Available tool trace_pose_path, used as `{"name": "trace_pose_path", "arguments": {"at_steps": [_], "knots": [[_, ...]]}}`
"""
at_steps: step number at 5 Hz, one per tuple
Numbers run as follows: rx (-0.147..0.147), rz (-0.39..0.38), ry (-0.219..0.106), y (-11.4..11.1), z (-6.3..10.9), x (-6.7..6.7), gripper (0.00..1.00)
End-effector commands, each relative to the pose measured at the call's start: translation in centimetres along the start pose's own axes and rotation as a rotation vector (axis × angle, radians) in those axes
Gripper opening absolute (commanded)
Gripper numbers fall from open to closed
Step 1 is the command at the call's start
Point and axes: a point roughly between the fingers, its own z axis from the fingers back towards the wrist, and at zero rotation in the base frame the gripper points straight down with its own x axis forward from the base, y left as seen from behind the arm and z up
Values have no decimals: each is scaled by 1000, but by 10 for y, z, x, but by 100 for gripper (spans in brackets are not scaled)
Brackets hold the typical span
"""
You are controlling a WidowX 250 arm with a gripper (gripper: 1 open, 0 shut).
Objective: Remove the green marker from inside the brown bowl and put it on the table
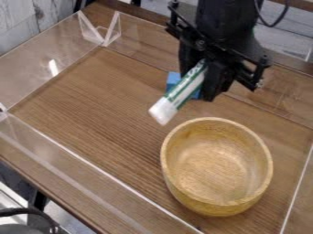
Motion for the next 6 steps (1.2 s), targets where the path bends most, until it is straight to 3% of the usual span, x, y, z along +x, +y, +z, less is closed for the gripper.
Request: {"name": "trace_pose_path", "arguments": {"at_steps": [1, 6], "knots": [[5, 38, -58, 0, 14, -1, 0], [-14, 106, -103, 5, 24, 0, 0]]}}
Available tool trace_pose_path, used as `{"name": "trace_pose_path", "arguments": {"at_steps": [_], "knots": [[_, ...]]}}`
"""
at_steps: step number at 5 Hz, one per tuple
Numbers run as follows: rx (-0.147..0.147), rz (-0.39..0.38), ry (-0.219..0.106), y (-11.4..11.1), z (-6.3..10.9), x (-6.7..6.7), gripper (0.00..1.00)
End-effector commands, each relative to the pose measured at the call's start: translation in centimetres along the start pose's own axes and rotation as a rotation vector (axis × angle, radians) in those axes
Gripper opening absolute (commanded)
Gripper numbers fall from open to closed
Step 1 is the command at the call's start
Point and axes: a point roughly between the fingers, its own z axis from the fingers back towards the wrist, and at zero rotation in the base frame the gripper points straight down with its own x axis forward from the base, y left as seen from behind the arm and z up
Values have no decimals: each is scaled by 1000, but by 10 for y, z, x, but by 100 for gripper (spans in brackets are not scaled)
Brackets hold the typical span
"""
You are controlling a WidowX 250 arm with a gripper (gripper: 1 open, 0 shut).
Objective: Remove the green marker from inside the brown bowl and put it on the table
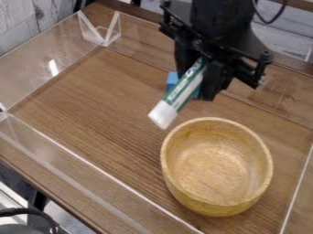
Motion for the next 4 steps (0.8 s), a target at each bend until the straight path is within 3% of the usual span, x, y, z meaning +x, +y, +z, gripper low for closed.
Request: {"name": "trace_pose_path", "arguments": {"at_steps": [1, 3, 4], "knots": [[-13, 38, -77, 5, 20, 9, 0], [-12, 91, -105, 16, 32, 12, 0], [0, 123, -100, 25, 26, 14, 0]]}}
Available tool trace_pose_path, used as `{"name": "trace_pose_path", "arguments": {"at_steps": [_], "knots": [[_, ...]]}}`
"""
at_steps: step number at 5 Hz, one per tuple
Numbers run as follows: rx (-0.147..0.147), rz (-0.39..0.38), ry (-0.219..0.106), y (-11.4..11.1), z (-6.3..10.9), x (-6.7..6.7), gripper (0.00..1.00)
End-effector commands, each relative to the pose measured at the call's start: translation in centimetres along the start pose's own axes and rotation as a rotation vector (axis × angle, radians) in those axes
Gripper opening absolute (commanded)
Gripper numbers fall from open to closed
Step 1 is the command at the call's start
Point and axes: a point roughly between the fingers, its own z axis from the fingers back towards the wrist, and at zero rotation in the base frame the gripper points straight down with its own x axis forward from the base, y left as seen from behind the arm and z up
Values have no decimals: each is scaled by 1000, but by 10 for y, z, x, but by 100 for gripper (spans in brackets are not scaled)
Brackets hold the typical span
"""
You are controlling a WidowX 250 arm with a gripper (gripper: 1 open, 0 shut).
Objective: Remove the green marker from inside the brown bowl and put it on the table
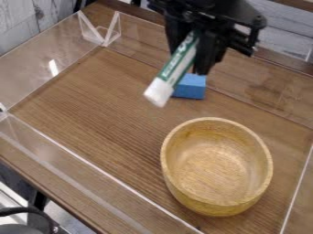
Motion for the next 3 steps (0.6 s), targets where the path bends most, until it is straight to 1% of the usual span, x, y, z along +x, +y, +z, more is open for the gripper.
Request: {"name": "trace_pose_path", "arguments": {"at_steps": [1, 3], "knots": [[8, 31, -43, 9, 6, 8, 0], [29, 55, -39, 18, -4, 11, 0]]}}
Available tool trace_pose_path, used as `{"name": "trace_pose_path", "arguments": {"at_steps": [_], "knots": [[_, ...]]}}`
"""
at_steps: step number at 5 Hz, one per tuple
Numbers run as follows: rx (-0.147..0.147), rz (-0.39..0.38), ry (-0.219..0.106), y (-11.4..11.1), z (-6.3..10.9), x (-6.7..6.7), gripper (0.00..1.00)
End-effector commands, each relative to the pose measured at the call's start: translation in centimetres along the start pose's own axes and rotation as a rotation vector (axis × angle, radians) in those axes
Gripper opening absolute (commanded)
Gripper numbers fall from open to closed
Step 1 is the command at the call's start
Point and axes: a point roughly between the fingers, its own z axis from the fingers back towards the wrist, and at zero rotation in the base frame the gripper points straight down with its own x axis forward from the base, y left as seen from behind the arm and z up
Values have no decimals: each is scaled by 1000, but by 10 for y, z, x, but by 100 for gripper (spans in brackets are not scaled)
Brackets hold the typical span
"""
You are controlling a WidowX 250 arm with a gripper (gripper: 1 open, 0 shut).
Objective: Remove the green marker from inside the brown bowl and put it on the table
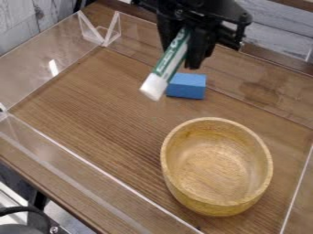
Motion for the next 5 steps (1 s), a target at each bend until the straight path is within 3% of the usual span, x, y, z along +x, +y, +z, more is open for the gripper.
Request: {"name": "trace_pose_path", "arguments": {"at_steps": [1, 5], "knots": [[13, 26, -30, 7, 2, 6, 0], [71, 85, -27, 33, -22, 26, 0]]}}
